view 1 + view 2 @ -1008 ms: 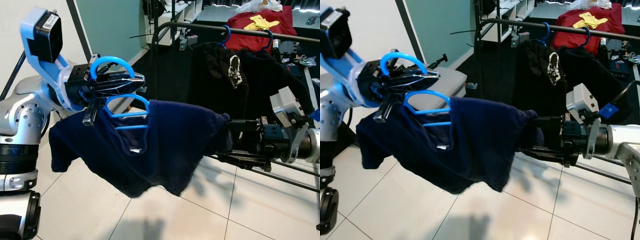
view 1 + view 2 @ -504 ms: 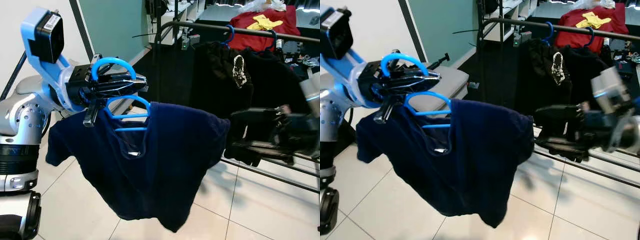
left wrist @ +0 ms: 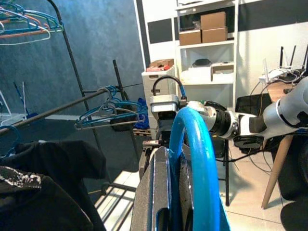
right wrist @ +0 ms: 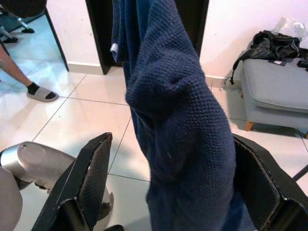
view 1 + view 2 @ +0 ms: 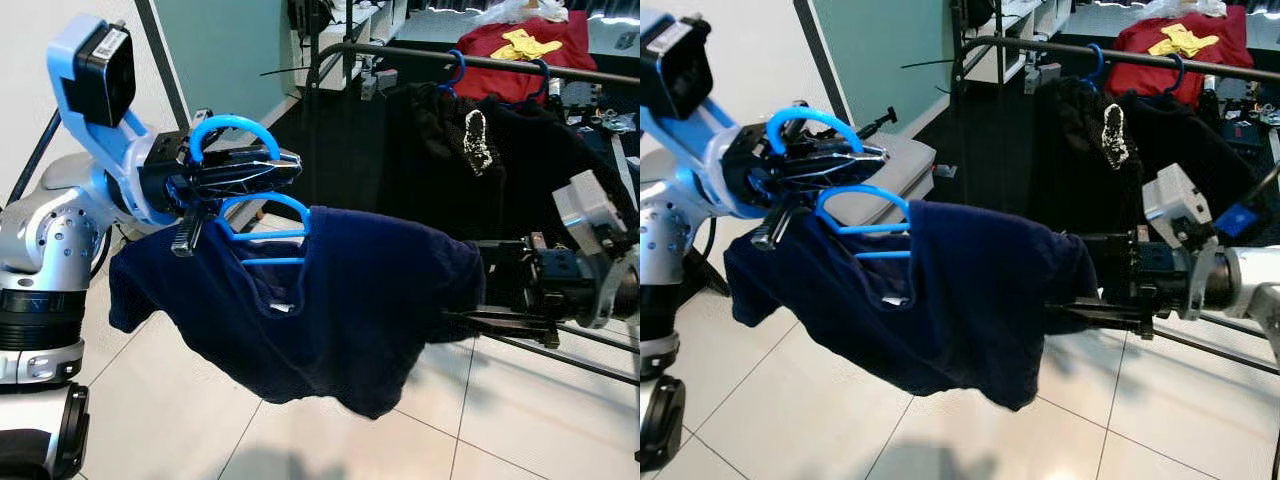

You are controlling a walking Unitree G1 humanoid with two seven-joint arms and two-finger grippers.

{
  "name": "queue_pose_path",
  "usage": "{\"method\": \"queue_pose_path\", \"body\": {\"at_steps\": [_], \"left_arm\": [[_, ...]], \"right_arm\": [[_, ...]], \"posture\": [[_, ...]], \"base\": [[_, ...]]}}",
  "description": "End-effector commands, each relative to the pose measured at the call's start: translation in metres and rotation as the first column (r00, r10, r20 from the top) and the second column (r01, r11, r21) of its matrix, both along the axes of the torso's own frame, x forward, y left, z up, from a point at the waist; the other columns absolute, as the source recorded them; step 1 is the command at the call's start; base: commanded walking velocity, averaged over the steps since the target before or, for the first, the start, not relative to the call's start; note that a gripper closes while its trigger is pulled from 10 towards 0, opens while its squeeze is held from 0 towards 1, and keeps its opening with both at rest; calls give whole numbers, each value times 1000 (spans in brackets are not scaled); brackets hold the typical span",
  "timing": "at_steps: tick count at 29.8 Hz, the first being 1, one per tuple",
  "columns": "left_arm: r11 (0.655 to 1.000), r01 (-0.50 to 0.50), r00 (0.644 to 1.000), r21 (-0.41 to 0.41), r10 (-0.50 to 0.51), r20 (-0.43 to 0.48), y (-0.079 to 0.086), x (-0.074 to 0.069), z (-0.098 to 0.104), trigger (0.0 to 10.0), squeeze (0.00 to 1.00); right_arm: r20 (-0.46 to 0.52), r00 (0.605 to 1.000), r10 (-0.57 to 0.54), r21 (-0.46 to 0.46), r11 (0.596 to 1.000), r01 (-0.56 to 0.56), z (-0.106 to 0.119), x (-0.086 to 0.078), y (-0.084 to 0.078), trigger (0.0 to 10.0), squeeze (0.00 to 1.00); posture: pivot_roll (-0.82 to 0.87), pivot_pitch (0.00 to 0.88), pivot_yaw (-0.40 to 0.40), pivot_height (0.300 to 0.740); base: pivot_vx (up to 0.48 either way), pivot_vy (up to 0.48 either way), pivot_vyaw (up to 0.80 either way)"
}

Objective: Hang hanger

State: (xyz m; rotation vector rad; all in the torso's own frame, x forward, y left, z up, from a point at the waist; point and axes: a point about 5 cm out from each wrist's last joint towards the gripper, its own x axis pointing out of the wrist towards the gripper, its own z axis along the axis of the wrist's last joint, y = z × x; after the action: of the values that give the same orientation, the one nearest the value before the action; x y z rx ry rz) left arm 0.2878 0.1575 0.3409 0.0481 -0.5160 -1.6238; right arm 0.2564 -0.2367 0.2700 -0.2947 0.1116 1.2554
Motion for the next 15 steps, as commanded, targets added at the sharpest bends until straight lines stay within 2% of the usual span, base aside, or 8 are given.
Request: {"method": "queue_pose_path", "body": {"at_steps": [1,2,3,4,5,6,8,15], "left_arm": [[1000,30,999,0,-30,40,-3,-5,8,0,0],[1000,30,999,0,-30,40,-3,-5,8,0,0],[1000,32,999,-1,-31,41,-3,-5,8,0,0],[999,32,999,-2,-32,42,-3,-5,9,0,0],[999,32,999,-2,-32,42,-3,-5,9,0,0],[999,32,999,-3,-31,43,-3,-5,9,0,0],[1000,27,999,-4,-27,45,-3,-5,9,0,0],[1000,-2,999,-10,3,49,2,-2,10,0,0]], "right_arm": [[12,1000,25,-7,1000,-25,0,0,8,10000,0],[12,1000,25,-7,1000,-25,0,0,8,10000,0],[12,1000,22,-1,1000,-22,0,1,8,8784,0],[14,1000,17,5,1000,-17,0,2,8,3059,0],[14,1000,17,5,1000,-17,0,2,8,3059,0],[19,1000,12,9,1000,-12,1,2,7,471,0],[29,1000,6,13,1000,-6,2,3,7,0,0],[61,998,-24,16,1000,23,5,5,3,0,0]], "posture": [[-56,83,84,740],[-56,83,84,740],[-56,83,84,740],[-56,83,84,740],[-56,83,84,740],[-56,83,84,740],[-58,82,84,740],[-61,81,84,740]], "base": [[0,0,0],[0,0,0],[0,0,0],[0,0,0],[0,0,0],[0,0,0],[0,0,0],[0,0,0]]}}
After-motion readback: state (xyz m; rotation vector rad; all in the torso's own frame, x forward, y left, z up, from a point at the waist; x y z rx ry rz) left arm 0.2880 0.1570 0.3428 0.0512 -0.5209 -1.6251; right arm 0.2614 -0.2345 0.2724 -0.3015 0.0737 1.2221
